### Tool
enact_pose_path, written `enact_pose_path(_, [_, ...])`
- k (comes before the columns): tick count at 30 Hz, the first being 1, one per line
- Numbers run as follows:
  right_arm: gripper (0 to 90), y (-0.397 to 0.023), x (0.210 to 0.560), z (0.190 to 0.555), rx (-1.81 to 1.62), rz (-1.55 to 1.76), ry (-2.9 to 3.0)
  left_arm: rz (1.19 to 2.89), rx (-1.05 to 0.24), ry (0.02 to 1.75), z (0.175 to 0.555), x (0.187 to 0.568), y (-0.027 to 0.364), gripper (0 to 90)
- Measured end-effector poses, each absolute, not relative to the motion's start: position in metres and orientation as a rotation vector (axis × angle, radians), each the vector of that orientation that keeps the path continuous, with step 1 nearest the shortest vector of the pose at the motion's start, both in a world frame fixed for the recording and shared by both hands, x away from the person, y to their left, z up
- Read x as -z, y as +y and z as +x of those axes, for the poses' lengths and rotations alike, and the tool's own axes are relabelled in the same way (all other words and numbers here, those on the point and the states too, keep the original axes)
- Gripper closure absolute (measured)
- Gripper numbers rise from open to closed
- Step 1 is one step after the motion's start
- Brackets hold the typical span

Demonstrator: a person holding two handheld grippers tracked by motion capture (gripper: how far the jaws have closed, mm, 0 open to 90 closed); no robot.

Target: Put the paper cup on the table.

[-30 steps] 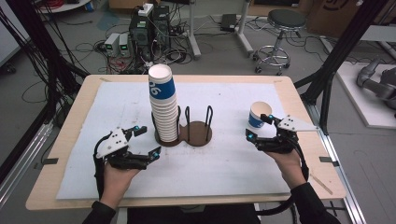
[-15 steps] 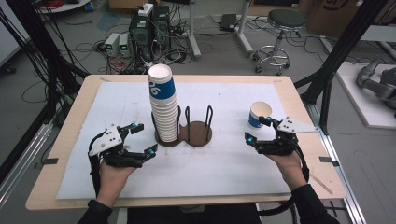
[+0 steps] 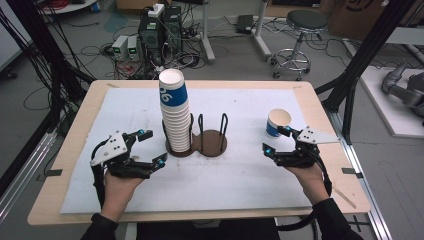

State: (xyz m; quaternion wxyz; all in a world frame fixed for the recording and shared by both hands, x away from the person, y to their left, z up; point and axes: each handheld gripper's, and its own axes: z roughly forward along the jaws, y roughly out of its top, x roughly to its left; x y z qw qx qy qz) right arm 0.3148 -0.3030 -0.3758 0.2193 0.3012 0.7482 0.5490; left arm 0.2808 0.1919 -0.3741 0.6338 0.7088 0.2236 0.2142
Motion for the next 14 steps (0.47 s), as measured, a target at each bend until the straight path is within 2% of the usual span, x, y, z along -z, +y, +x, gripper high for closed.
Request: enact_pose_path(14, [14.4,-0.3056,0.3775,0.3166,-1.525,0.845,2.064,1.637,-0.479,0.519,0.2823,0.379,0.189,12.7])
